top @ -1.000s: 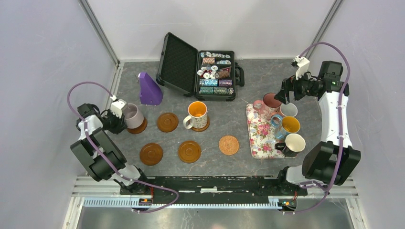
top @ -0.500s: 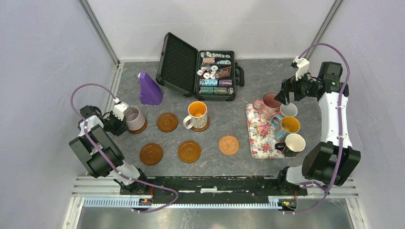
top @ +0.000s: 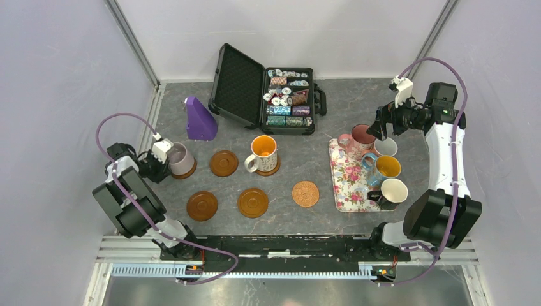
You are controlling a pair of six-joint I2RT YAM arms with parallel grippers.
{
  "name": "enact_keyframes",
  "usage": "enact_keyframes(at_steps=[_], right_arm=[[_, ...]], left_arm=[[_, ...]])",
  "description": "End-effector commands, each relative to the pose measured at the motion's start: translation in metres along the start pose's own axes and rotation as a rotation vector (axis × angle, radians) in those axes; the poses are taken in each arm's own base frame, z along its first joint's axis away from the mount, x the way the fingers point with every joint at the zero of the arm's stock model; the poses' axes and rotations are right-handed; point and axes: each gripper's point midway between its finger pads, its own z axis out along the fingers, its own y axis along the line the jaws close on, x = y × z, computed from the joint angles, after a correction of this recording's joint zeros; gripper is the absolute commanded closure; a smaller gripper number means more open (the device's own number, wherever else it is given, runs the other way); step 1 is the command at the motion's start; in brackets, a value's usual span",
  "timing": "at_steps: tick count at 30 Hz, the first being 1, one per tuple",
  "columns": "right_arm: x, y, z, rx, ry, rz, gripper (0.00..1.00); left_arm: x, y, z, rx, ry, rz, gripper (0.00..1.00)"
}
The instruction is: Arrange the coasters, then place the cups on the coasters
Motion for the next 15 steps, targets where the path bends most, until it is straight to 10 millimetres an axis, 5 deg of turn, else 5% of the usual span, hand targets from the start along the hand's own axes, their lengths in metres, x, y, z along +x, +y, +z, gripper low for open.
enact_keyframes(at_steps=[1,6,8,10,15], right_arm=[[-0.007,-0.001,-0.002,0.009,-0.014,-0.033,0.02],[-0.007,0.000,-0.001,-0.002,-0.016,-0.029,0.02],[-0.006,0.000,-0.001,-0.002,-0.015,-0.030,0.02],[-0.005,0.000,-0.001,-0.002,-0.013,-0.031,0.02],[-0.005,0.002,-0.001,-0.007,-0.014,-0.033,0.02]], left_arm=[[-0.007,0.005,-0.010,-0.018,-0.012,0.084,0.87],[-0.001,0.004,-0.011,0.001,0.016,0.070,0.82],[0.002,0.005,-0.011,0.008,0.028,0.064,0.66],[0.002,0.003,-0.013,0.012,0.036,0.067,0.38],[-0.006,0.003,-0.022,-0.007,0.032,0.055,0.16]])
